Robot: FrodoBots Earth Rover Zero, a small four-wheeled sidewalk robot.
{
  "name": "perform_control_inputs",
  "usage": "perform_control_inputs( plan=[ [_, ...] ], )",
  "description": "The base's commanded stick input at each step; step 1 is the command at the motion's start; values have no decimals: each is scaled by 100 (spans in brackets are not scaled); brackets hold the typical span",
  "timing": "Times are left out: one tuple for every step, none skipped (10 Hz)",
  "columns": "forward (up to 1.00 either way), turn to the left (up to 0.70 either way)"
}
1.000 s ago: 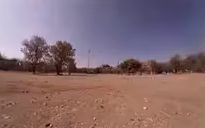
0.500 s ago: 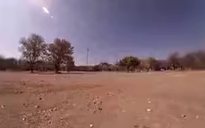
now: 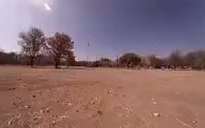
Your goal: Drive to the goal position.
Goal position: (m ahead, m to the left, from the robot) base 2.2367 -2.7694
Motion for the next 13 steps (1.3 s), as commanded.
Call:
perform_control_inputs(
  plan=[
    [50, 0],
    [50, 0],
    [50, 0],
    [50, 0],
    [50, 0],
    [50, 0],
    [50, 0],
    [50, 0],
    [50, 0],
    [50, 0],
    [50, 0],
    [50, 0],
    [50, 0]
  ],
)
